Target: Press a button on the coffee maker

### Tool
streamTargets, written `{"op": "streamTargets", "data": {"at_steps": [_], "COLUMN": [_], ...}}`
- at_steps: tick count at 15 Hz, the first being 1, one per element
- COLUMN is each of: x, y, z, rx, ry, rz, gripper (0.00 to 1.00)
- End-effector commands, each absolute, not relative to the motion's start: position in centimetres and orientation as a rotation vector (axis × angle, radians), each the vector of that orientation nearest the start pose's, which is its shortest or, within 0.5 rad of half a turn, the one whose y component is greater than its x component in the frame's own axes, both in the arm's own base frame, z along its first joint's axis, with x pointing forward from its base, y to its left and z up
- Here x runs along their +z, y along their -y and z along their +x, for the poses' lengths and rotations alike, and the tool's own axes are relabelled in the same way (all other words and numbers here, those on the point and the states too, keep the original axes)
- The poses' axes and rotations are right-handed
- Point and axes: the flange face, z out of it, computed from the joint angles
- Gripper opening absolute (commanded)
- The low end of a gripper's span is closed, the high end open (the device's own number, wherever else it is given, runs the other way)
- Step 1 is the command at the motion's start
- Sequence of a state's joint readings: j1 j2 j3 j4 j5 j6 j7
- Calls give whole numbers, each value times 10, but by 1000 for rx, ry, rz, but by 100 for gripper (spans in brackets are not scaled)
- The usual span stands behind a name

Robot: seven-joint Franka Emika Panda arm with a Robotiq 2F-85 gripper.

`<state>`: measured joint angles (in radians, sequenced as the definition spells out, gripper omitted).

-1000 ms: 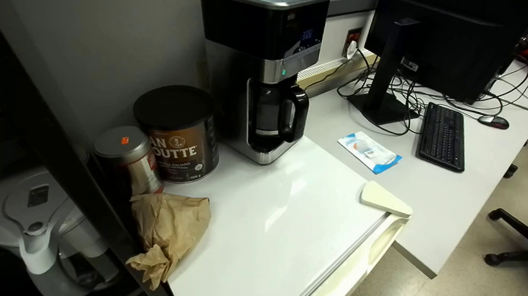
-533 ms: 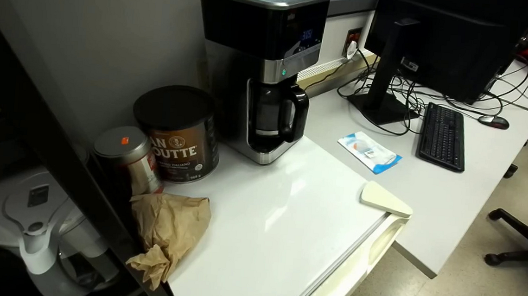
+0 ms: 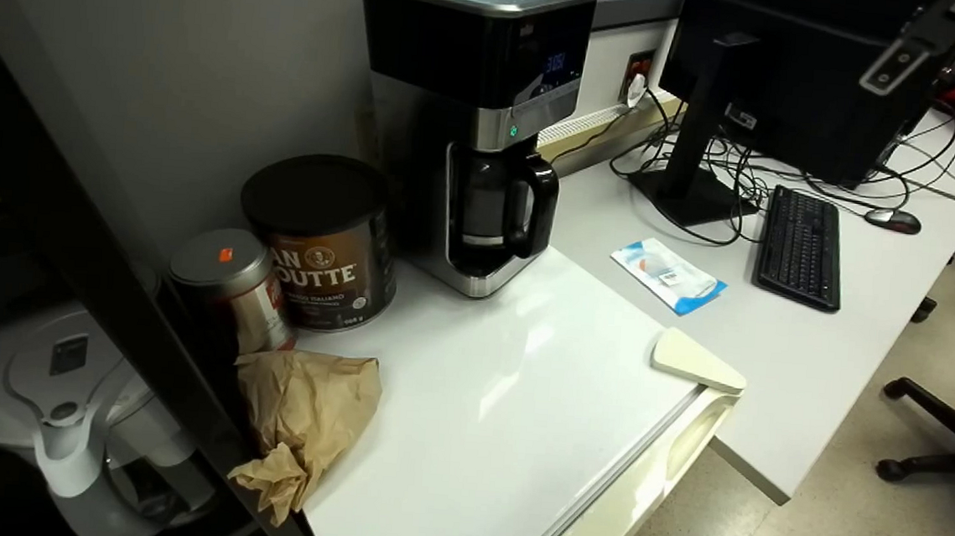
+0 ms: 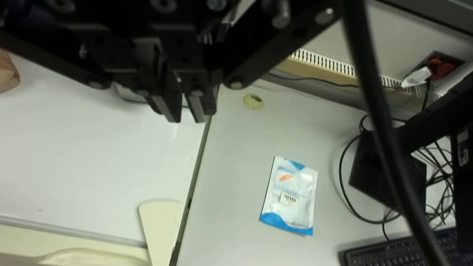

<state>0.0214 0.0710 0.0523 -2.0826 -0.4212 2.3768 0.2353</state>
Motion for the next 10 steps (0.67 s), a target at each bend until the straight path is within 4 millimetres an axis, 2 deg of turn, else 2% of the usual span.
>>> {"op": "streamTargets", "data": {"at_steps": [1,5,10], "x": [410,395,372], "y": [-28,-22,-16], "z": [623,660,699], "rx": [-667,-848,-949], "ry": [279,325,342], "rz": [-3338,-3252,-3186], "gripper": [0,0,0]}}
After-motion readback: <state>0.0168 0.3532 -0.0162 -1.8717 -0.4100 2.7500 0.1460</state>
